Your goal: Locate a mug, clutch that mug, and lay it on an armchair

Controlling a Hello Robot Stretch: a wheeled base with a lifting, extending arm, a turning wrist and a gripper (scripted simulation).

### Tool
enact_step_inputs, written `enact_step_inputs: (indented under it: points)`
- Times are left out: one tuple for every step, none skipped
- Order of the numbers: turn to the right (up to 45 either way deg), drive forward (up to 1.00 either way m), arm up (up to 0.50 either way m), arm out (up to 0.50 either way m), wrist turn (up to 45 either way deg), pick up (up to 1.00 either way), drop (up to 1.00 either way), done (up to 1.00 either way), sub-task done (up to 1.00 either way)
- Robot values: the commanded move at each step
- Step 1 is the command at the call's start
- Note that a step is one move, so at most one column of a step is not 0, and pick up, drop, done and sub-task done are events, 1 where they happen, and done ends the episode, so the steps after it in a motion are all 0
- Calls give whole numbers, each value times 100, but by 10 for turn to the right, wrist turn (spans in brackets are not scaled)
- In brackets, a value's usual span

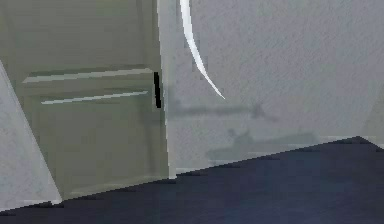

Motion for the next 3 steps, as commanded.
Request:
enact_step_inputs:
  points:
    - [0,0,0,0,210,0,0,0,0]
    - [0,0,-28,0,0,0,0,0,0]
    - [0,0,0,0,0,100,0,0,0]
